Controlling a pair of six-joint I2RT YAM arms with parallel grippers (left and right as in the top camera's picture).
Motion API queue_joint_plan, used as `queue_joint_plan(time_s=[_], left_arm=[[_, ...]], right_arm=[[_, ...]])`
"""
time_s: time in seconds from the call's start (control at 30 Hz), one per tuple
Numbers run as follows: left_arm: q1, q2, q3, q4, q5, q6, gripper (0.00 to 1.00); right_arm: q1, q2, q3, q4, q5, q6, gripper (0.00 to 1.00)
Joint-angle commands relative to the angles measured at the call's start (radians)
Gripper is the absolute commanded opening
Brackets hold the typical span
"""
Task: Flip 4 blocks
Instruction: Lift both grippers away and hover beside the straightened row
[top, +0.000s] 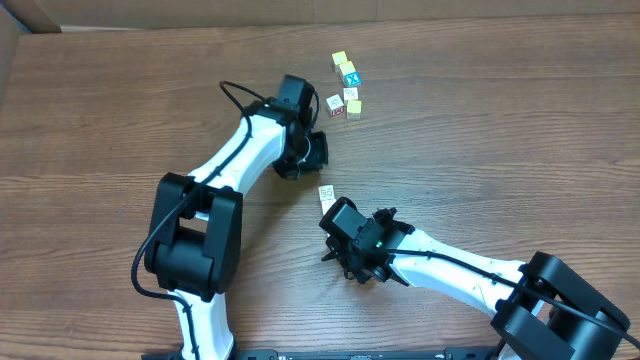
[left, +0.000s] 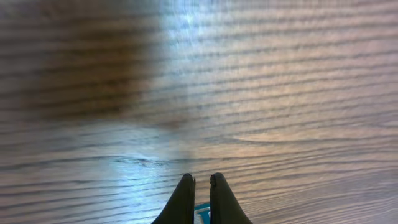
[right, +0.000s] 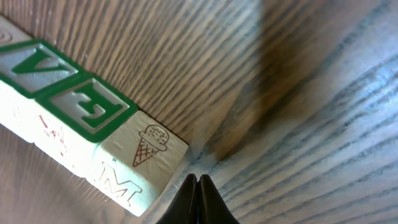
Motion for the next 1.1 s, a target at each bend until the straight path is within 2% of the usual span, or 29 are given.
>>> queue_joint_plan(time_s=[0.0,0.07,0.13,0.23,0.47,0.6,0.8,1.07], left_arm=[[0.018,0.011,0.072,-0.05,-0.033,0.019,0.04],[0.025,0.011,0.113,-0.12,-0.064,0.019,0.04],[0.029,0.011,0.142,-0.186,-0.093,0.021,0.04],[0.031,0.011,0.15,-0.257,-0.116,0.034,0.04],[0.023,0.011,0.096,-0.38,-0.09,0.053,0.04],[0.003,0.011,0.027,-0.338,-0.082,0.052,0.04],[-0.021,0.011,-0.044,-0.233,-0.027,0.044,0.04],[-0.03,0.011,-0.046,-0.206,0.025,0.026,0.04]], right_arm=[[-0.033,-0.053,0.027,-0.016,0.024,-0.209,0.04],[-0.075,-0.08,0.062,-0.055,0.027,-0.447,0.04],[-0.12,-0.093,0.095,-0.096,0.026,-0.6,0.04],[-0.203,-0.093,0.143,-0.159,-0.007,-0.747,0.04],[-0.358,-0.091,0.145,-0.152,-0.067,-0.999,0.04],[-0.372,-0.082,0.145,-0.115,-0.067,-1.074,0.04],[-0.33,-0.015,0.144,-0.043,-0.071,-1.076,0.04],[-0.296,0.038,0.144,0.04,-0.07,-1.076,0.04]])
